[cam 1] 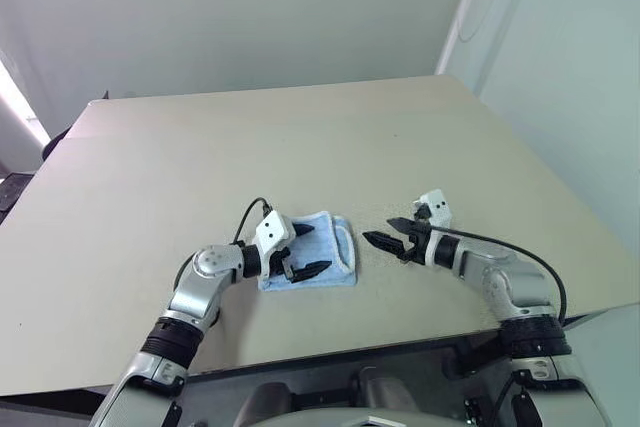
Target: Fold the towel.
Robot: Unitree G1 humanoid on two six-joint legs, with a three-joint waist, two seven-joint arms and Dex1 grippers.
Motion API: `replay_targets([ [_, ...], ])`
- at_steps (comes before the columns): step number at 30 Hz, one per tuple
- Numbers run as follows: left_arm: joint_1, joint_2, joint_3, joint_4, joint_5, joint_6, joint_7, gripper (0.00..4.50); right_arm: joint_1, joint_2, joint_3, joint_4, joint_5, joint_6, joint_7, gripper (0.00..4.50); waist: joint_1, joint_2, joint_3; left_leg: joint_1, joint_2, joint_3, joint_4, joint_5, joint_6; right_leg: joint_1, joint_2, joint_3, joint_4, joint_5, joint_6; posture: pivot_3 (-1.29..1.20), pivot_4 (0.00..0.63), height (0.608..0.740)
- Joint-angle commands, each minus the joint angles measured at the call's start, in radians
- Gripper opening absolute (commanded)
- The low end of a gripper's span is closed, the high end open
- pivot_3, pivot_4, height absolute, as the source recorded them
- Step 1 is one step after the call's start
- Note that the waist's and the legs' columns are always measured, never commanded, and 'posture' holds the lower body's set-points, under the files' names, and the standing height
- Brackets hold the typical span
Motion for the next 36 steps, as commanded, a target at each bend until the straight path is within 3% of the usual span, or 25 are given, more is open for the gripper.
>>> replay_targets([
  [1,0.004,0.006,0.009,-0.089,-0.028,0.015,-0.026,4.48,-0.070,-0.027,-0.053,-0.053,0.115,0.120,0.051,4.50,0.000,0.000,0.000,0.000,0.000,0.000,0.000,0.000,0.000,0.000,0.000,0.000,0.000,0.000,0.001,0.00,0.000,0.740],
  [8,-0.002,0.026,0.003,-0.135,0.016,-0.006,-0.012,4.48,-0.197,-0.055,-0.015,0.101,0.210,0.480,0.094,4.50,-0.002,0.000,0.000,0.000,0.001,0.000,0.000,0.000,0.000,0.000,0.000,0.000,0.000,0.000,0.000,0.00,0.000,0.740],
  [16,-0.025,0.005,-0.032,-0.042,0.109,-0.148,0.018,4.48,-0.281,0.042,-0.019,0.220,0.251,0.663,0.077,4.50,-0.001,0.000,0.000,-0.001,0.001,0.000,0.000,0.000,0.000,-0.001,0.000,0.000,0.000,0.001,0.002,0.00,0.000,0.740],
  [24,0.032,0.074,-0.004,-0.122,0.103,-0.154,0.010,4.48,-0.299,0.109,0.038,0.241,0.229,0.680,0.053,4.50,-0.005,0.000,0.000,0.000,0.001,-0.001,0.000,0.000,0.000,-0.003,-0.001,0.000,0.001,0.002,0.002,0.00,0.000,0.740],
  [36,0.067,0.166,0.088,-0.250,0.021,-0.029,0.009,4.48,-0.318,0.163,0.098,0.271,0.187,0.620,0.045,4.50,-0.013,0.000,0.000,0.000,0.003,-0.001,0.000,0.000,0.000,-0.003,0.000,-0.001,0.002,0.002,0.002,0.00,0.000,0.740],
])
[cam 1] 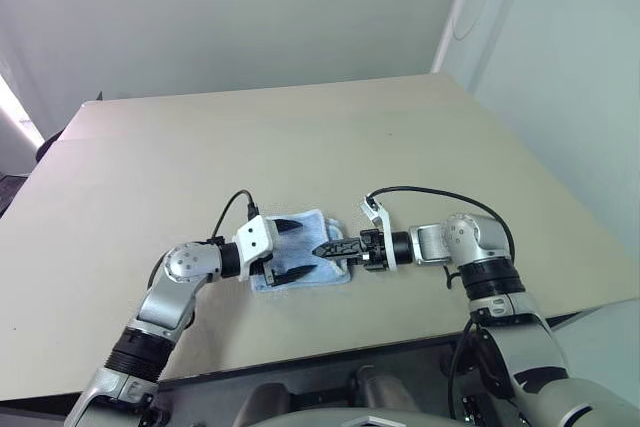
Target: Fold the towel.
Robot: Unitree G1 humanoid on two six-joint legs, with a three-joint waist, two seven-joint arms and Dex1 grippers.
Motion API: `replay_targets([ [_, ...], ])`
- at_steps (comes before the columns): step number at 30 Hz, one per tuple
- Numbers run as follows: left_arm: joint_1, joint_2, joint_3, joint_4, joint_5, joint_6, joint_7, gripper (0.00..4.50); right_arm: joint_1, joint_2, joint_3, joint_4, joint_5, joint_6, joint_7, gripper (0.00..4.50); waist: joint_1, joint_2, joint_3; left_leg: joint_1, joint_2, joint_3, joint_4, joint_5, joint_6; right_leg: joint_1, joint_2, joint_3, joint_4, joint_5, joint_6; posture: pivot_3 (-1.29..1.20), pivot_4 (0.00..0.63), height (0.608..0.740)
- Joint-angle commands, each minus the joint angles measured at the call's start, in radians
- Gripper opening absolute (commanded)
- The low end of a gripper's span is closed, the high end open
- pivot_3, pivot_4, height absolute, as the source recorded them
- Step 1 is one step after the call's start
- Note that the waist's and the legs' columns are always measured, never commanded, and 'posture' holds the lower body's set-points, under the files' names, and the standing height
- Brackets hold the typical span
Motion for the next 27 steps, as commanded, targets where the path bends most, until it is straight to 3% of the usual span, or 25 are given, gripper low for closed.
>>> replay_targets([
  [1,-0.005,0.025,0.052,-0.047,-0.039,0.032,0.004,4.48,-0.028,0.023,0.007,0.030,-0.010,-0.016,-0.007,4.50,-0.004,0.000,0.000,0.000,0.000,0.000,0.000,0.000,0.000,0.000,0.000,0.000,0.000,0.000,0.000,0.00,0.000,0.740],
  [5,-0.012,0.049,0.097,-0.053,-0.066,0.067,0.013,4.50,-0.048,0.030,0.001,0.093,-0.020,-0.004,-0.012,3.69,-0.020,0.000,0.000,0.000,0.001,0.000,0.000,0.000,0.000,0.000,0.001,0.000,0.001,0.000,0.000,0.00,0.000,0.740],
  [15,0.014,0.087,0.183,-0.083,-0.127,0.159,0.035,4.50,-0.089,0.050,-0.076,0.120,0.025,0.069,0.002,0.07,-0.021,0.000,0.000,-0.001,0.000,0.000,0.000,0.000,0.000,-0.006,-0.001,0.000,0.000,0.003,-0.004,0.00,0.000,0.740],
  [20,0.045,0.080,0.228,-0.129,-0.190,0.231,0.047,4.50,-0.103,0.042,-0.189,0.049,0.085,0.085,-0.012,0.02,-0.020,0.000,0.000,-0.002,0.000,0.000,0.000,0.000,0.000,-0.006,-0.002,0.000,0.000,0.003,-0.004,0.00,0.000,0.740],
  [27,0.053,0.068,0.231,-0.127,-0.204,0.256,0.059,4.50,-0.162,0.073,-0.483,-0.098,0.209,0.156,-0.151,0.02,-0.019,0.000,0.000,-0.002,0.000,0.000,0.000,0.000,0.000,-0.006,-0.002,0.000,0.000,0.003,-0.004,0.00,0.000,0.740],
])
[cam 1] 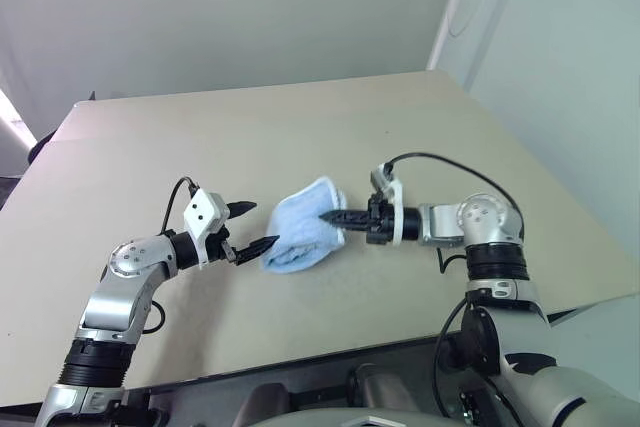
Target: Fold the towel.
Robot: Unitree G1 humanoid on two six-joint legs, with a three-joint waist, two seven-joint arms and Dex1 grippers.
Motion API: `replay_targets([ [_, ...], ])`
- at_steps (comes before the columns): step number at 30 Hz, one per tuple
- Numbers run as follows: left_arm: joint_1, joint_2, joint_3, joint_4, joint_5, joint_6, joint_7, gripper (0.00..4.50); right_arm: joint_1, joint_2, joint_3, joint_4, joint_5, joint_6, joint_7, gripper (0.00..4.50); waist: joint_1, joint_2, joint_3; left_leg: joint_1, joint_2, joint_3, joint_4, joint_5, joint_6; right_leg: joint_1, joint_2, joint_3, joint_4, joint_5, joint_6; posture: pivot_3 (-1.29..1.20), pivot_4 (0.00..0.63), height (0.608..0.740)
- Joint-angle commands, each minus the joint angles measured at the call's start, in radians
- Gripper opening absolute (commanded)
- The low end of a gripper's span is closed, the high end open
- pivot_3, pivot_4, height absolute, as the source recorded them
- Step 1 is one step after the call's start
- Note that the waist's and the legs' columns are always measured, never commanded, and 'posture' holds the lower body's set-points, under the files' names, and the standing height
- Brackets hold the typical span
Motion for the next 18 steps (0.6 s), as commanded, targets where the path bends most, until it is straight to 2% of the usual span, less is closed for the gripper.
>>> replay_targets([
  [1,-0.012,-0.004,0.027,-0.029,-0.030,0.012,0.008,4.50,-0.070,0.009,-0.156,-0.076,0.071,-0.019,-0.080,0.02,0.000,0.000,0.000,0.000,0.000,0.000,0.000,0.000,0.000,0.000,0.000,0.000,0.000,0.000,0.000,0.00,0.000,0.740],
  [3,-0.019,-0.007,0.026,-0.031,-0.042,0.024,0.008,4.50,-0.102,-0.014,-0.233,-0.045,0.072,-0.052,-0.135,0.02,0.000,0.000,0.000,0.000,0.000,0.000,0.000,0.000,0.000,0.000,0.000,0.000,0.000,0.000,0.000,0.00,0.000,0.740],
  [7,-0.042,-0.006,0.023,-0.027,-0.052,0.041,0.006,4.50,-0.111,-0.104,-0.300,0.067,0.005,-0.146,-0.230,0.02,0.002,0.000,0.000,0.000,0.000,0.000,0.000,0.000,0.000,0.000,0.000,0.000,-0.001,0.000,0.000,0.00,0.000,0.740],
  [11,-0.072,-0.003,0.038,-0.004,-0.062,0.045,0.002,4.50,-0.063,-0.187,-0.259,0.172,-0.078,-0.263,-0.253,0.02,0.000,0.000,0.000,-0.001,-0.001,0.001,-0.001,0.000,0.001,0.001,0.001,0.000,-0.002,0.000,0.000,0.00,0.000,0.740],
  [13,-0.081,-0.005,0.044,0.007,-0.063,0.042,0.003,4.50,-0.036,-0.190,-0.230,0.198,-0.146,-0.383,-0.292,0.02,-0.004,0.000,0.000,-0.001,-0.001,0.001,-0.001,0.000,0.001,0.001,0.001,0.001,-0.002,0.000,0.001,0.00,0.000,0.740],
  [15,-0.087,-0.010,0.049,0.014,-0.063,0.040,0.013,4.50,-0.019,-0.169,-0.243,0.233,-0.207,-0.501,-0.405,0.02,-0.008,0.000,0.000,-0.003,-0.001,0.003,-0.002,-0.001,0.001,0.002,0.002,0.003,-0.002,-0.001,0.001,0.00,0.000,0.740],
  [18,-0.088,-0.015,0.064,0.007,-0.090,0.062,0.022,4.50,0.018,-0.133,-0.297,0.236,-0.189,-0.526,-0.482,0.02,-0.007,0.000,0.000,-0.002,0.000,0.003,-0.002,0.000,0.001,0.003,0.003,0.004,-0.001,-0.003,0.004,0.00,0.000,0.740],
])
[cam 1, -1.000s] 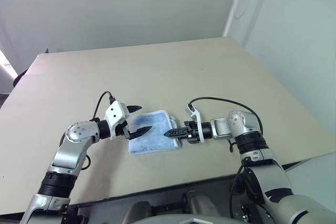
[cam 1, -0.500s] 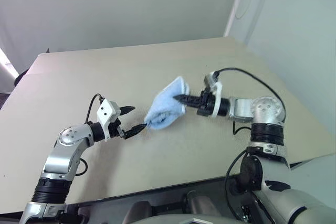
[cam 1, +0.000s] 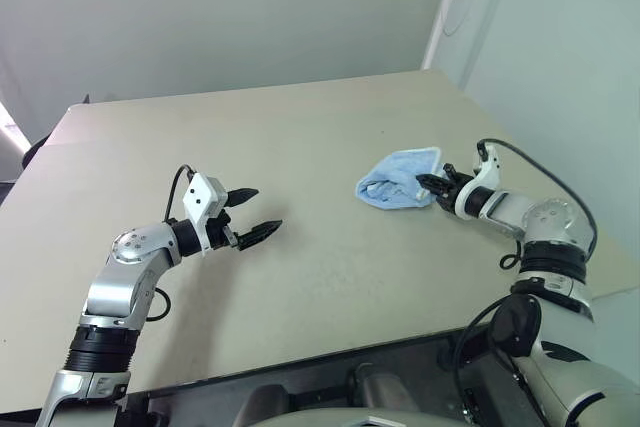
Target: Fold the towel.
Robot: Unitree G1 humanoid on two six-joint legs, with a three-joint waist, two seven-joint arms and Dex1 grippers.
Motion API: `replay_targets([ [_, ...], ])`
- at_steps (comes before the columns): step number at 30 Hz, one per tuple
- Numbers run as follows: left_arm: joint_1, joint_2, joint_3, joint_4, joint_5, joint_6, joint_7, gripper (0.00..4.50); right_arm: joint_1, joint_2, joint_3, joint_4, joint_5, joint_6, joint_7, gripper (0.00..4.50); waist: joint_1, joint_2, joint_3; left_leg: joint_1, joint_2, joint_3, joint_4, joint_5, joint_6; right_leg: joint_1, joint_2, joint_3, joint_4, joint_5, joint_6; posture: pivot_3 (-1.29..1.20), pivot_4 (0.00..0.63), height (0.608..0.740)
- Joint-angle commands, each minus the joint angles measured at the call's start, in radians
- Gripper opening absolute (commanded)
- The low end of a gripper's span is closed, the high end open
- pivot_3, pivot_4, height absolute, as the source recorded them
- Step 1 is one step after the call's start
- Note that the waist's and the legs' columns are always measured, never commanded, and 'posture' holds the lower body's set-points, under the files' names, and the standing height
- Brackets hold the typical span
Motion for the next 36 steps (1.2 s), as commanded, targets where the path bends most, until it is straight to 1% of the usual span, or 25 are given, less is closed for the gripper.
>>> replay_targets([
  [1,-0.019,-0.001,0.048,-0.013,-0.036,0.013,0.010,4.50,0.028,0.029,-0.044,-0.036,0.022,-0.031,-0.067,0.02,0.003,0.000,0.000,0.000,0.000,0.000,0.000,0.000,0.000,0.000,0.000,0.000,0.000,0.000,0.000,0.00,0.000,0.740],
  [7,-0.022,0.003,0.056,-0.005,-0.040,0.021,0.004,4.50,0.093,0.030,-0.059,-0.117,0.068,0.028,-0.087,0.02,0.005,0.000,0.000,0.002,0.000,0.000,0.000,0.000,0.000,0.003,0.000,0.000,-0.001,0.000,0.000,0.00,0.000,0.740],
  [13,-0.032,0.000,0.058,0.007,-0.050,0.033,-0.007,4.50,0.155,-0.008,-0.039,-0.261,0.154,0.127,-0.004,0.02,0.006,0.000,0.000,0.002,0.000,-0.001,0.000,0.000,0.000,0.003,0.000,0.000,-0.001,0.000,0.000,0.00,0.000,0.740],
  [14,-0.033,0.000,0.058,0.010,-0.051,0.035,-0.009,4.50,0.164,-0.013,-0.041,-0.269,0.163,0.138,0.002,0.57,0.006,0.000,0.000,0.002,0.000,-0.001,0.000,0.000,0.000,0.003,0.000,0.000,-0.001,-0.001,0.000,0.00,0.000,0.740],
  [16,-0.038,-0.001,0.054,0.022,-0.048,0.031,-0.010,4.50,0.182,-0.025,-0.041,-0.283,0.183,0.159,0.025,1.13,0.006,0.000,0.000,0.002,0.000,-0.001,0.000,0.000,0.000,0.003,0.000,0.000,-0.001,-0.001,0.000,0.00,0.000,0.740],
  [19,-0.044,-0.003,0.051,0.034,-0.049,0.028,-0.012,4.50,0.221,-0.036,-0.013,-0.322,0.194,0.170,0.062,2.27,0.005,0.000,0.000,0.002,0.000,0.000,0.000,0.000,0.000,0.003,0.000,0.000,-0.001,-0.001,0.000,0.00,0.000,0.740],
  [20,-0.046,-0.003,0.052,0.038,-0.050,0.027,-0.014,4.50,0.228,-0.036,-0.009,-0.323,0.189,0.169,0.062,2.53,0.005,0.000,0.000,0.002,0.000,0.000,0.000,0.000,0.000,0.003,0.000,0.000,-0.001,-0.001,0.000,0.00,0.000,0.740],
  [23,-0.050,-0.003,0.049,0.050,-0.044,0.023,-0.016,4.50,0.260,-0.046,0.054,-0.345,0.169,0.168,0.089,3.66,0.006,0.000,0.000,0.002,0.000,0.000,0.000,0.000,0.000,0.003,0.001,0.000,-0.001,-0.001,0.000,0.00,0.000,0.740],
  [24,-0.051,-0.003,0.048,0.051,-0.044,0.024,-0.016,4.50,0.269,-0.048,0.067,-0.354,0.170,0.167,0.098,3.96,0.006,0.000,0.000,0.002,0.000,0.000,0.000,0.000,0.000,0.003,0.001,0.000,-0.001,-0.001,0.000,0.00,0.000,0.740],
  [25,-0.051,-0.001,0.050,0.053,-0.047,0.027,-0.018,4.50,0.289,-0.057,0.089,-0.386,0.177,0.168,0.127,4.33,0.006,0.000,0.000,0.002,0.000,0.000,0.000,0.000,0.000,0.003,0.001,0.000,-0.001,-0.001,0.000,0.00,0.000,0.740],
  [26,-0.051,0.002,0.051,0.057,-0.046,0.028,-0.019,4.50,0.305,-0.075,0.099,-0.404,0.191,0.176,0.163,4.49,0.006,0.000,0.000,0.002,0.000,0.000,0.000,0.000,0.000,0.003,0.001,0.000,-0.001,-0.001,0.000,0.00,0.000,0.740],
  [28,-0.051,0.007,0.053,0.062,-0.042,0.026,-0.020,4.50,0.335,-0.121,0.116,-0.434,0.208,0.186,0.232,4.49,0.008,0.000,0.000,0.002,0.000,-0.001,0.000,0.000,0.000,0.003,0.001,-0.001,-0.002,-0.001,0.000,0.00,0.000,0.740],
  [31,-0.050,0.014,0.058,0.068,-0.040,0.022,-0.022,4.50,0.348,-0.209,0.127,-0.418,0.201,0.179,0.308,4.49,0.010,0.000,0.001,0.002,-0.001,0.000,0.000,0.000,0.000,0.003,0.000,-0.001,-0.002,-0.001,0.001,0.00,0.000,0.740],
  [34,-0.049,0.021,0.061,0.072,-0.039,0.023,-0.023,4.50,0.402,-0.348,0.214,-0.509,0.155,0.069,0.473,4.49,0.011,-0.001,0.001,0.002,-0.001,0.000,0.001,0.000,0.000,0.003,-0.001,-0.001,-0.003,-0.003,-0.001,0.00,0.000,0.740],
  [36,-0.048,0.026,0.062,0.074,-0.038,0.023,-0.024,4.50,0.385,-0.395,0.220,-0.533,0.155,0.013,0.532,4.49,0.008,-0.001,0.002,0.002,-0.001,0.000,0.001,0.000,0.001,0.003,0.000,-0.002,-0.003,-0.003,0.000,0.00,0.000,0.740],
])
